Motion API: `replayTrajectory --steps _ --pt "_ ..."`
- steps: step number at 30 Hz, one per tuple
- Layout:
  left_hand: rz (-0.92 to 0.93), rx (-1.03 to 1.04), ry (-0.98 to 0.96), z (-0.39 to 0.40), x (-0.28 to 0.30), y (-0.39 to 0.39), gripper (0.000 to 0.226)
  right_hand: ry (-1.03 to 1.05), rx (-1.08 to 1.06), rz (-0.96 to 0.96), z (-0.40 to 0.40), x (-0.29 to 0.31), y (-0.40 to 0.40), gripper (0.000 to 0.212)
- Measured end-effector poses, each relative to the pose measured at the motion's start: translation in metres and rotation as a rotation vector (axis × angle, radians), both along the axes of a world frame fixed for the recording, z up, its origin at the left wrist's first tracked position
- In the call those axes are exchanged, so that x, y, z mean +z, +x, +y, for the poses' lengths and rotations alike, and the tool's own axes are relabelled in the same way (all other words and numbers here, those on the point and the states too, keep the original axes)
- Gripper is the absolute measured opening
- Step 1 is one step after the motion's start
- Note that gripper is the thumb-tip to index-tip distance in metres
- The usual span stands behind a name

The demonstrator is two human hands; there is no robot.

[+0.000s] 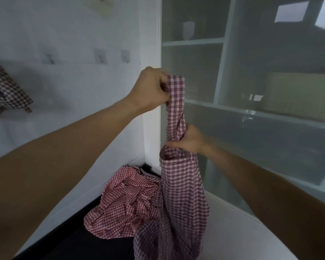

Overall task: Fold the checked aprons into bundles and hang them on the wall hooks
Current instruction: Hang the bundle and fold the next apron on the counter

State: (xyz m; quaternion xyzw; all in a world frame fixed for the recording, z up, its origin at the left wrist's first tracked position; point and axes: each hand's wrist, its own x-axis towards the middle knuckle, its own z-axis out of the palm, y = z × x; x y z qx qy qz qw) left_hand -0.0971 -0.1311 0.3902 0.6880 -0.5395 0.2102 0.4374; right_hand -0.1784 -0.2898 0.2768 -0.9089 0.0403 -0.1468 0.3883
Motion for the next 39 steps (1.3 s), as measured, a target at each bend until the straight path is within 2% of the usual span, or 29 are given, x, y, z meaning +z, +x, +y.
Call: replayTrajectory --steps 3,5,8,10,12,13,14,17,20,22,25,26,28,30,31,34,36,37,39 --pt "0.223 0.073 -0.076 0.021 -0.007 0.015 0.009 -0.013 0.038 0.052 -0.013 0.014 -0.01 0.038" --pt "0.322 0.151 -0.167 0.033 -0.013 0.029 0.032 0.038 0.053 0.062 -0.024 0.024 -0.018 0.043" --pt "0.408 0.199 -0.259 0.043 -0.021 0.047 0.048 -0.044 0.034 0.131 -0.038 0.037 -0.027 0.026" --pt "0.471 0.191 -0.291 0.042 -0.026 0.053 0.043 -0.135 0.02 0.144 -0.044 0.046 -0.03 0.037" --pt "0.511 0.181 -0.299 0.039 -0.028 0.052 0.023 -0.16 -0.036 0.114 -0.05 0.055 -0.033 0.028" --pt "0.547 0.176 -0.269 0.038 -0.028 0.05 0.01 -0.152 -0.062 0.097 -0.054 0.058 -0.034 0.024" --pt "0.62 0.158 -0.223 0.035 -0.028 0.049 0.01 -0.127 -0.086 0.078 -0.055 0.062 -0.035 0.023" --pt "1.031 -0.104 0.027 0.033 -0.032 0.044 0.042 -0.079 -0.166 0.008 -0.054 0.068 -0.036 0.022" --pt "1.292 -0.38 0.381 0.03 -0.04 0.034 0.081 -0.124 -0.22 -0.032 -0.049 0.069 -0.033 0.019" --pt "1.395 -0.573 0.429 0.024 -0.046 0.025 0.082 -0.227 -0.245 -0.045 -0.047 0.071 -0.032 0.016" --pt "1.412 -0.813 0.36 0.017 -0.046 0.018 0.055 -0.326 -0.252 -0.044 -0.042 0.07 -0.033 0.017" --pt "1.42 -0.865 0.331 0.017 -0.043 0.017 0.052 -0.354 -0.248 -0.047 -0.041 0.069 -0.032 0.018" --pt "1.457 -0.849 0.298 0.014 -0.036 0.021 0.063 -0.412 -0.258 -0.043 -0.043 0.066 -0.029 0.02" --pt "1.412 -0.702 0.37 0.012 -0.031 0.025 0.075 -0.421 -0.276 -0.008 -0.047 0.066 -0.026 0.02" --pt "1.303 -0.576 0.466 0.012 -0.029 0.025 0.07 -0.404 -0.292 0.018 -0.05 0.067 -0.025 0.02" --pt "0.854 -0.128 0.755 0.017 -0.025 0.028 0.031 -0.397 -0.355 0.108 -0.065 0.07 -0.03 0.028" --pt "0.714 0.055 0.729 0.021 -0.025 0.036 0.023 -0.359 -0.393 0.085 -0.08 0.069 -0.034 0.024" --pt "0.672 0.128 0.653 0.022 -0.025 0.042 0.022 -0.279 -0.409 0.068 -0.088 0.069 -0.036 0.016" --pt "0.629 0.24 0.472 0.024 -0.025 0.053 0.017 -0.114 -0.464 0.054 -0.1 0.069 -0.042 0.014"
